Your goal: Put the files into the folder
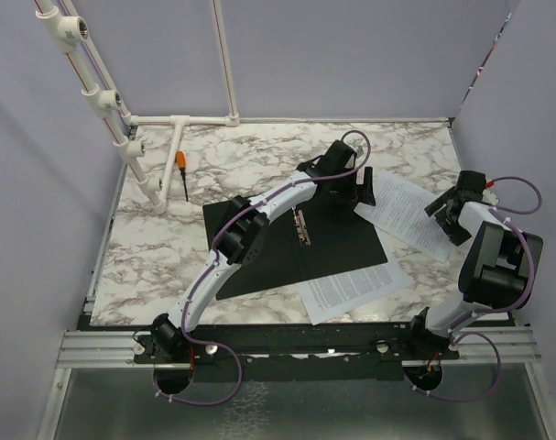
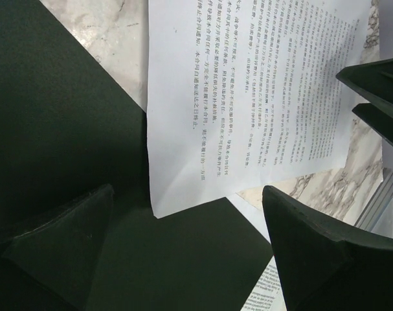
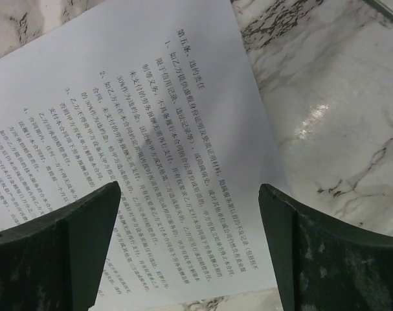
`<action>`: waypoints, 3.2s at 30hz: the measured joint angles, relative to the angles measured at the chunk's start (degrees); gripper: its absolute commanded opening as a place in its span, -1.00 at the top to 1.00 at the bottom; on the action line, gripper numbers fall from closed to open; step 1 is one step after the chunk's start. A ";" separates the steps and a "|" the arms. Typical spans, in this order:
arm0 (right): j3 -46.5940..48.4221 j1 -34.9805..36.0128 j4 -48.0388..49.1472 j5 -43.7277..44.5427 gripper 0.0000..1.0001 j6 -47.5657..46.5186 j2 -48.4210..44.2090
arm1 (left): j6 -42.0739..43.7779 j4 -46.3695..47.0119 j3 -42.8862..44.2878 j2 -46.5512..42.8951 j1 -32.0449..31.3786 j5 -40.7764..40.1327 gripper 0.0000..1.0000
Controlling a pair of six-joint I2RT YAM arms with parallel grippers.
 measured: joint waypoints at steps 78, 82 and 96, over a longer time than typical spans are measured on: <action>-5.01 4.66 9.99 -29.03 -0.75 -1.86 -17.27 | -0.44 8.13 -17.70 -12.76 1.40 8.41 1.00; -3.39 6.93 10.80 -32.26 -0.75 -2.27 -17.27 | 2.69 5.18 -19.19 -16.22 1.60 8.52 1.00; 7.78 12.28 13.27 -40.68 -0.86 -6.62 -19.17 | 12.81 -7.10 -21.29 -32.59 1.68 8.26 1.00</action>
